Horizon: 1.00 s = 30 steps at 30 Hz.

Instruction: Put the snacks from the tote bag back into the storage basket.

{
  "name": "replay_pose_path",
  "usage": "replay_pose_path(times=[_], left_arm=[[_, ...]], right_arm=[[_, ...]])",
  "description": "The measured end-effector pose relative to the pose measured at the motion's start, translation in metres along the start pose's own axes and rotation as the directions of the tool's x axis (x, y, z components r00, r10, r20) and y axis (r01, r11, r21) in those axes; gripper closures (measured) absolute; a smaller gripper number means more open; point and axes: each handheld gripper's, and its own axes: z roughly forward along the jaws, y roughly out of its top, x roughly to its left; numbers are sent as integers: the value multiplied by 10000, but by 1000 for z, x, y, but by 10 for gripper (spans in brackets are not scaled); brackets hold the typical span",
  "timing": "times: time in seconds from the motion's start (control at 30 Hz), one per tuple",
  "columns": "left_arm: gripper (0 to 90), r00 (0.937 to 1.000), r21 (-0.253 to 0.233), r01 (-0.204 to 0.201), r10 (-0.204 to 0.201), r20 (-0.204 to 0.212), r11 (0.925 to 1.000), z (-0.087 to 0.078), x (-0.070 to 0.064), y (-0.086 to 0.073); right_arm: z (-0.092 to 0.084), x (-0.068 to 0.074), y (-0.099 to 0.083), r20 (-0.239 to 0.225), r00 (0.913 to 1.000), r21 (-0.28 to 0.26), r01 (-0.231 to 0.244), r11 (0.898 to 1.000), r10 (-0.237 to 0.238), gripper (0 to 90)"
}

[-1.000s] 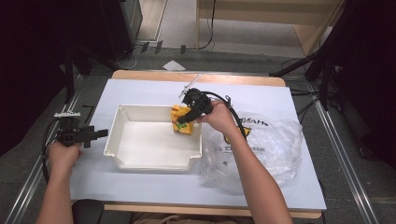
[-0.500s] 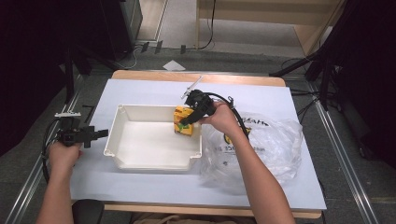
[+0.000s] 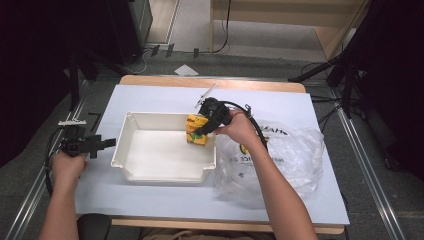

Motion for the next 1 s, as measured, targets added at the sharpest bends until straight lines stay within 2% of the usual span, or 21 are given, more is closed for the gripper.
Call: replay_pose_path(times=[0.3, 0.43, 0.63, 1.0], left_arm=[[226, 10000, 21, -5, 5, -1, 10000, 0, 0, 0], [226, 10000, -8, 4, -4, -3, 10000, 0, 0, 0], [226, 10000, 29, -9, 9, -1, 10000, 0, 0, 0], [226, 10000, 12, 9, -9, 4, 10000, 0, 0, 0]], right_arm=[[-6, -2, -6, 35, 10000, 147, 26, 9999, -26, 509], [-5, 1, -5, 170, 9977, 210, 655, 9976, -659, 510], [-6, -1, -3, 234, 9944, 378, 1026, 9940, -1035, 507], [-6, -2, -6, 164, 9980, 172, 613, 9980, -615, 496]])
